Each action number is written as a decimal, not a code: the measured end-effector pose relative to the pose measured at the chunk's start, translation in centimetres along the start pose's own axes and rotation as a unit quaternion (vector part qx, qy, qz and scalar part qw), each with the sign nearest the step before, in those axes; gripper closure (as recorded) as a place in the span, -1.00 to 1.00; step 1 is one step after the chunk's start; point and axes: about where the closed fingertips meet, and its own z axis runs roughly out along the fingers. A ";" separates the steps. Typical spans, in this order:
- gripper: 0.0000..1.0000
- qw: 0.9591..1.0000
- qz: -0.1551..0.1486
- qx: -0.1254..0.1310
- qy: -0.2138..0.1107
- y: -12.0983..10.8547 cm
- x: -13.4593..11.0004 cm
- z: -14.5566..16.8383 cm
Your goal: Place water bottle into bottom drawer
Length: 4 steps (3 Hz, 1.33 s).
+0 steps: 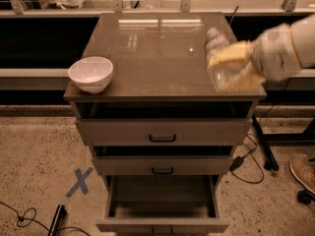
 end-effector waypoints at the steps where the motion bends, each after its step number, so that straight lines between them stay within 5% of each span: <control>1: 1.00 0.994 -0.045 0.023 -0.101 3.8 -4.8 2.4; 2: 0.64 0.992 -0.064 0.023 -0.108 3.8 -5.1 2.5; 3: 0.66 0.992 -0.065 0.024 -0.110 3.8 -5.2 2.7; 4: 1.00 0.974 -0.162 0.020 -0.158 3.7 -6.9 2.9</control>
Offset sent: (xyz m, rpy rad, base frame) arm -0.0345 0.0060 -0.0434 0.0272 0.0500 0.1821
